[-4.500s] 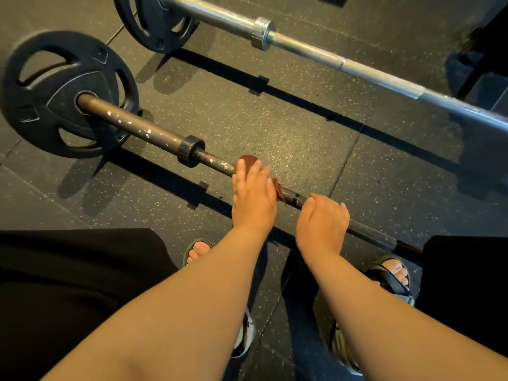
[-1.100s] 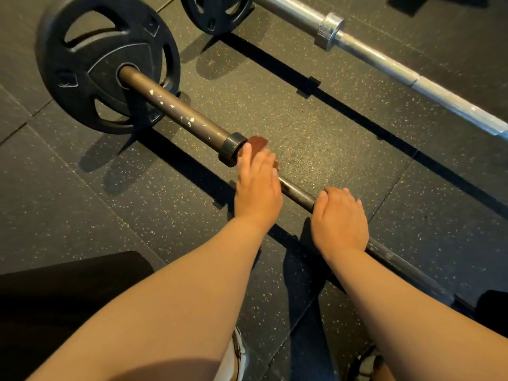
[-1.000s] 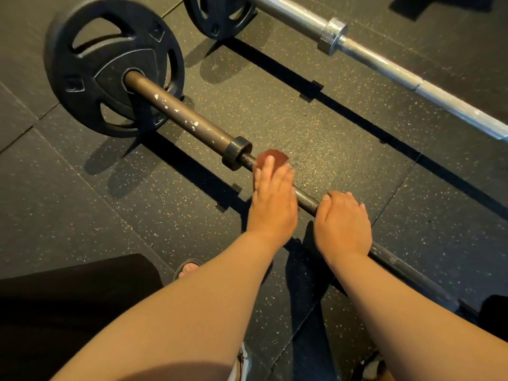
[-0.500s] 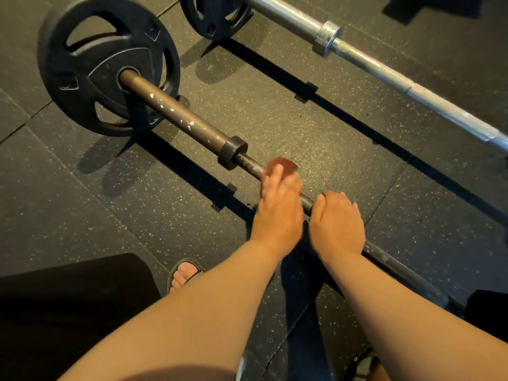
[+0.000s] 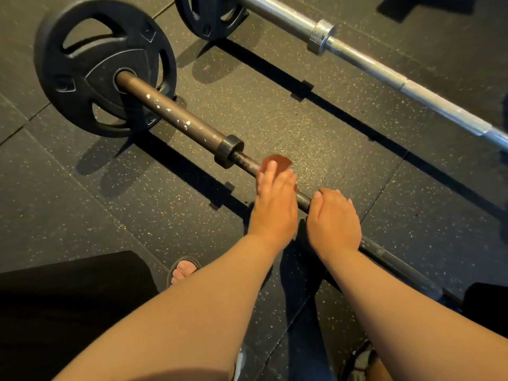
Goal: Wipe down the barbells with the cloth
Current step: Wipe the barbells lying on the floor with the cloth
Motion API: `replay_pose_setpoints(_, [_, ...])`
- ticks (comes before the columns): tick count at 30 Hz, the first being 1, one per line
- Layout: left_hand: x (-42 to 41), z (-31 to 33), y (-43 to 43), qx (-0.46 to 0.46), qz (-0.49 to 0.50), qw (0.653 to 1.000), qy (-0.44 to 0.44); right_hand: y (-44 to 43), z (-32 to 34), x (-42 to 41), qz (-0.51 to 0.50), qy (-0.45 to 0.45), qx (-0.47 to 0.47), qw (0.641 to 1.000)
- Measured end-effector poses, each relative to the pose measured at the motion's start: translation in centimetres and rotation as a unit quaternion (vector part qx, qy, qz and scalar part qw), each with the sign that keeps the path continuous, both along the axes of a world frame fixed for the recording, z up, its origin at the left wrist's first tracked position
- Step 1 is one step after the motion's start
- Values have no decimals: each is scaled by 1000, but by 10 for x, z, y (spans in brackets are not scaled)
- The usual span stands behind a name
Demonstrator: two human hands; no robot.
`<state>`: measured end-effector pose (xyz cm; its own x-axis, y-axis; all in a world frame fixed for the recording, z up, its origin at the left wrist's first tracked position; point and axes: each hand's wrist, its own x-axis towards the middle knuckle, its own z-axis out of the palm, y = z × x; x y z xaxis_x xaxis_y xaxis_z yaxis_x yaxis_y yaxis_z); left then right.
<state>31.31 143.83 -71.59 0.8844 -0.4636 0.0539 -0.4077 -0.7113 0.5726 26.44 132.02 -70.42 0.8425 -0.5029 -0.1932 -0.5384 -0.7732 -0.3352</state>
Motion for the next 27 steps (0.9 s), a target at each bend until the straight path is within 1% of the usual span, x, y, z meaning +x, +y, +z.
replay_pose_setpoints(2, [-9,-2,-1,30,-84,995,-38,-3,1,-2,6,-6,8,1000])
replay_pose_setpoints(4, [2,-1,7,35,-104,994,-26,-4,4,-4,-2,-19,21,1000])
replay_pose_setpoints(5, [9,1,11,35,-87,995,-13,-4,6,-6,-4,-26,25,999])
replay_pose_setpoints(7, [21,5,18,21,-13,1000,11,-4,9,-9,-1,-36,33,999])
replay_pose_setpoints(9, [29,5,21,-25,57,997,41,-5,12,-13,7,-45,50,998])
replay_pose_setpoints(11, [27,5,17,-51,79,994,47,-7,14,-18,9,-53,71,996])
replay_pose_setpoints(13, [17,4,7,-39,72,996,40,-9,15,-22,-1,-60,87,994])
replay_pose_setpoints(15, [-2,5,-9,2,17,999,33,-9,15,-24,-19,-66,90,994])
replay_pose_setpoints(16, [-14,6,-16,26,-35,999,22,-10,15,-25,-29,-69,91,993])
replay_pose_setpoints(18, [-31,4,-26,38,-125,991,19,-10,13,-27,-45,-83,99,991])
replay_pose_setpoints(21, [-24,4,-21,43,-168,985,-14,-12,12,-26,-84,-105,132,982])
replay_pose_setpoints(23, [-8,7,-10,56,-143,988,-18,-14,12,-23,-105,-103,153,977])
replay_pose_setpoints(25, [6,12,1,47,-52,997,22,-16,14,-24,-111,-103,171,973])
replay_pose_setpoints(27, [15,15,6,15,27,999,43,-16,16,-30,-113,-107,182,971])
